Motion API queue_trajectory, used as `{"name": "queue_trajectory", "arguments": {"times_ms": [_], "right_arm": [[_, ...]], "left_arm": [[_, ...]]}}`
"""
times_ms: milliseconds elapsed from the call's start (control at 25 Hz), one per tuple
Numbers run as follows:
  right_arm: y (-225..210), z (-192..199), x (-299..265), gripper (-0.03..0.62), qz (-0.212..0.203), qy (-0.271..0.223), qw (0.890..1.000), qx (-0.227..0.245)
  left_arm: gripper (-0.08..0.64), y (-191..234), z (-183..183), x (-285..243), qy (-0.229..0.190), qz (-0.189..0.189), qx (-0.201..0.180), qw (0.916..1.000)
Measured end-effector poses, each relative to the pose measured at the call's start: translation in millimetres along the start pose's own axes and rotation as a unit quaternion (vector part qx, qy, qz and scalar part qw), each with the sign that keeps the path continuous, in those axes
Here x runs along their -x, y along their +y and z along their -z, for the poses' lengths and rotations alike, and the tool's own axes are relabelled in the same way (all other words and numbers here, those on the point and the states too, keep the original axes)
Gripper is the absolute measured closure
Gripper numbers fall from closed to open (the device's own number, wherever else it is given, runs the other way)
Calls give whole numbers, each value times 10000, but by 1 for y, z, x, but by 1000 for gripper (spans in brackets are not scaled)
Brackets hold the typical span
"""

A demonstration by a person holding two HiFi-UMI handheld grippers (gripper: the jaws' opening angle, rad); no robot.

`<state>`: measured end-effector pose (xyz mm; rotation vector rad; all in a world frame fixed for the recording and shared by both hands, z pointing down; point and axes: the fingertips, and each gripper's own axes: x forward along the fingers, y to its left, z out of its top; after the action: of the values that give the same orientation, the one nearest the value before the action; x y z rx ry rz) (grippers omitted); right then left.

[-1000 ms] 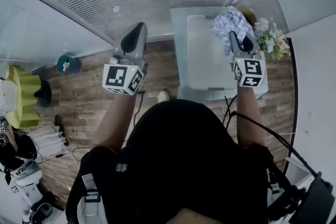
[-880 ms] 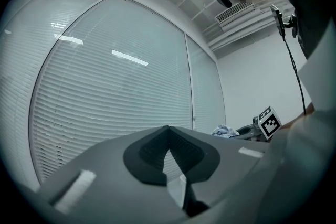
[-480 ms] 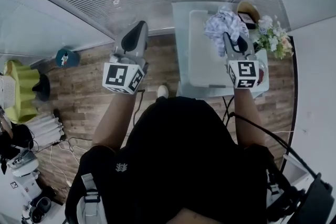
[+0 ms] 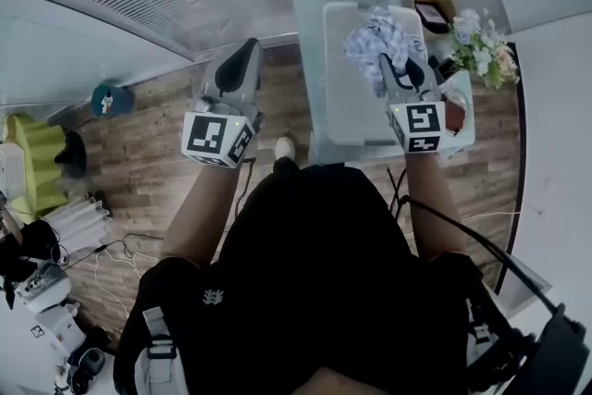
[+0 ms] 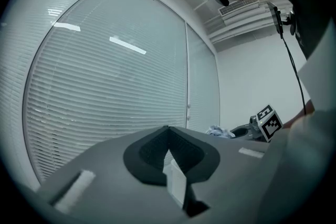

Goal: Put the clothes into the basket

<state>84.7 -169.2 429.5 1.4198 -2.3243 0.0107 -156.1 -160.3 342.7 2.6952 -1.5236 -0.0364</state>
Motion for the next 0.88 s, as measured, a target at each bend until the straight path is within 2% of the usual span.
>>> {"name": "queue_trajectory", "arguments": {"times_ms": [360,560,880], "right_arm": [[3,25,-12,486,-102,264,9996,-76],[16,22,-14,486,-171,330,9991,-189],[10,59,-43,486,-331,622,9971,-280]], "left_arm": [[552,-5,20,-13,201,117,34,9997],[552,-4,26,-7,353,202,101,9991],[552,-11,51,-39,480,307,-21,9984]]}}
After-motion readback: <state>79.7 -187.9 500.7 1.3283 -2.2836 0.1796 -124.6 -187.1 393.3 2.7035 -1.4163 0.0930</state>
